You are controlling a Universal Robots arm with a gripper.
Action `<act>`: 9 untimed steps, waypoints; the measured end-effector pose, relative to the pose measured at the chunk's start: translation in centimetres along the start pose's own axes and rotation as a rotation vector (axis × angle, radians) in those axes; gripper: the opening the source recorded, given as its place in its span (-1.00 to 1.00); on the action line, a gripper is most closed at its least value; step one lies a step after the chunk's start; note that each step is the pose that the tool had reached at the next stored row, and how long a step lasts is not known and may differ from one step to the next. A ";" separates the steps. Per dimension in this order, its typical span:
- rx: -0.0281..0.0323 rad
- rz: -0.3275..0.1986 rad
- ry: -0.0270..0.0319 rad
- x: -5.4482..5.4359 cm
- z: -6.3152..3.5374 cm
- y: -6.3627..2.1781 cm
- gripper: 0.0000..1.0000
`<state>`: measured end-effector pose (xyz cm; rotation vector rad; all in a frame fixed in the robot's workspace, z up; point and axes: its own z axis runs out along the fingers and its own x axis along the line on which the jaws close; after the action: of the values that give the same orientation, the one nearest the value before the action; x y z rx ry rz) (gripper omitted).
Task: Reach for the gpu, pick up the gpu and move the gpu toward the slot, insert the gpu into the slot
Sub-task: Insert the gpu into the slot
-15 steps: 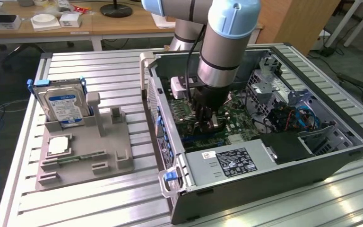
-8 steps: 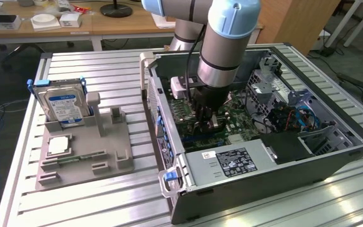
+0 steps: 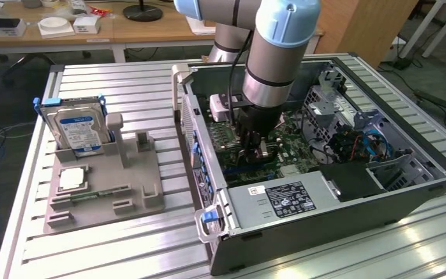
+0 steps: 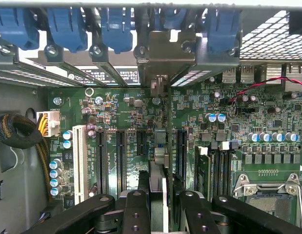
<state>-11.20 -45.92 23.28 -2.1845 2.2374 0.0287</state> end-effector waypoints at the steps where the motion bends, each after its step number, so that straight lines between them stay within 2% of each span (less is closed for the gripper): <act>1: 0.0000 0.000 0.0000 0.0 0.00 0.00 -0.44; 9: 0.0000 0.000 0.0000 0.0 0.00 -0.23 -0.44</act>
<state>-10.97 -45.92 23.27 -2.1843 2.2375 0.0287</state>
